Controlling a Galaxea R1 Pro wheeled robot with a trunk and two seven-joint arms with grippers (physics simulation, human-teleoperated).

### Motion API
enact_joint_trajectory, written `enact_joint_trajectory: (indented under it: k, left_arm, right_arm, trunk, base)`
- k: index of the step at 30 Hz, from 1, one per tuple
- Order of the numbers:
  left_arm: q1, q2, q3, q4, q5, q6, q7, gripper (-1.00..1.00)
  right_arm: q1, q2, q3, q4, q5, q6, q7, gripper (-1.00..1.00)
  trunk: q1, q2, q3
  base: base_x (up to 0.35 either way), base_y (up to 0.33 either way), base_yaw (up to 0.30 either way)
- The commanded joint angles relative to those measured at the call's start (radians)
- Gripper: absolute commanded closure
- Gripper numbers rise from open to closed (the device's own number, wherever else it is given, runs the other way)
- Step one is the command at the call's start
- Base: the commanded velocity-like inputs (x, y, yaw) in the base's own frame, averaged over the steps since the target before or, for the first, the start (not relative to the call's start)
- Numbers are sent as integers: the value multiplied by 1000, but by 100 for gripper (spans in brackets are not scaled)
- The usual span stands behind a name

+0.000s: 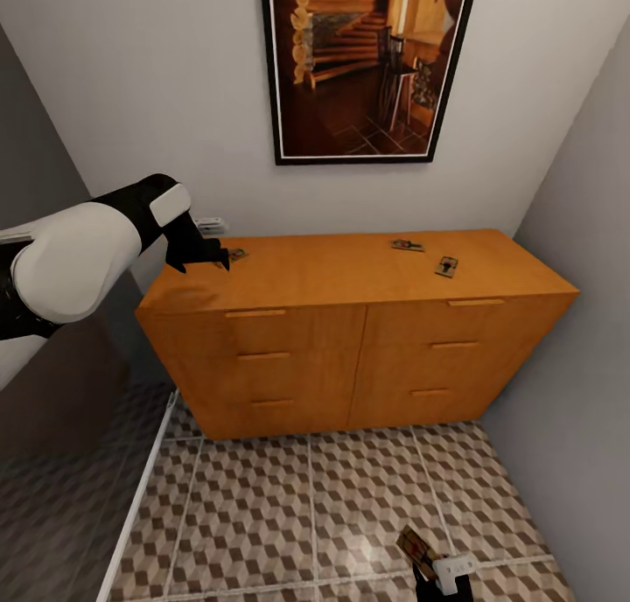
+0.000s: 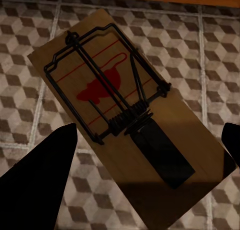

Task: Take the four mousetraps from the cabinet in the bathroom and place them on the bathroom floor. Make sure all four end up on the same floor surface, and ensure that at least two of them are either under or directly next to the same bathroom sink.

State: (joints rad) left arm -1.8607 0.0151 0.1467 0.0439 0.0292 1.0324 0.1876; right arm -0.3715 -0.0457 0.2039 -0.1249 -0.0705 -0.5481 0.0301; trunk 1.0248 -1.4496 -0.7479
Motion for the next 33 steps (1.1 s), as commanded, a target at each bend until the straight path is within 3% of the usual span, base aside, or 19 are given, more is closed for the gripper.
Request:
enact_joint_trajectory:
  k: [1, 20, 33]
  left_arm:
    - [1, 0, 8, 2, 3, 0, 10, -100]
    - [24, 0, 8, 2, 3, -1, 10, -100]
    - [27, 0, 8, 2, 3, -1, 10, -100]
  right_arm:
    - [0, 0, 5, 1, -8, -4, 4, 100]
    - [12, 0, 5, 1, 27, -24, 5, 100]
    - [19, 0, 5, 1, 28, -24, 5, 100]
  trunk:
    - [0, 0, -1]
    - [0, 0, -1]
    - [0, 0, -1]
  base:
    - [66, 8, 0]
    - [12, 1, 0]
    - [214, 0, 0]
